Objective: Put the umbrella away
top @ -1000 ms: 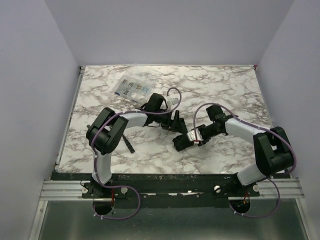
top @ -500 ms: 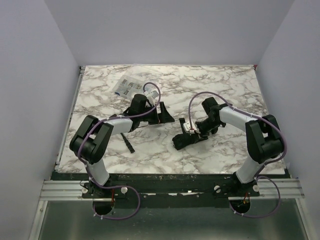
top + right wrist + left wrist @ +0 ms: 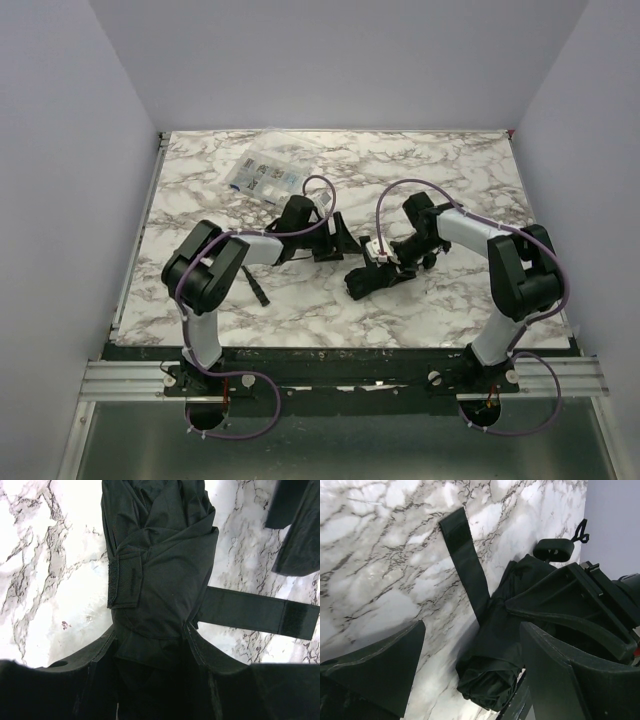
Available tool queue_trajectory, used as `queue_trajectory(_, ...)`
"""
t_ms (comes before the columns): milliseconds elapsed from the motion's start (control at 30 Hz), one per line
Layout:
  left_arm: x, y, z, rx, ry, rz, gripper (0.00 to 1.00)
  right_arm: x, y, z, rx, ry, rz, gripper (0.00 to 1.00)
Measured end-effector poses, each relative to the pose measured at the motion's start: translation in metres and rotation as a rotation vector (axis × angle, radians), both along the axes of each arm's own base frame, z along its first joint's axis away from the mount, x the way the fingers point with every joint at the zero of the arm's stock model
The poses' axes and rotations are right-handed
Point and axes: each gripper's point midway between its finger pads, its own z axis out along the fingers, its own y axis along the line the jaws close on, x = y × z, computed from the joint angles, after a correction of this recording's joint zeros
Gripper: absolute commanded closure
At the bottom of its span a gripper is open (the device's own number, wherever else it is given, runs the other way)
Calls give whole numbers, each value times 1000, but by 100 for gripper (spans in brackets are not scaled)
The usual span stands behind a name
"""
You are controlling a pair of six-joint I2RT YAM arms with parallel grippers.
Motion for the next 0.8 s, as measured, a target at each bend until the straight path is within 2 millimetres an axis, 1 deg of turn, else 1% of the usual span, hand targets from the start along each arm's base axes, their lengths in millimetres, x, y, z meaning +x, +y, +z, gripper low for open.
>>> queue_trajectory(67,-4,-6,-3,-7,34,3,21,0,1,0,3,8,0,91)
queue_trajectory(233,-6,-21,-3,-19,84,17,21,-1,1,0,4,9,-2,91)
queue_trajectory(400,-7,-39,-4,19,122,41,22,-2,0,0,2,15,-11,91)
queue_trajectory(467,-8,-44,-6,43,122,60,23,-2,0,0,2,15,-13,91)
queue_trajectory(633,-3,-46,-8,117,115,111,28,-2,0,1,4,10,-17,91)
queue_trajectory(800,2,-42,-12,187,109,138,28,-2,0,2,4,8,-23,91)
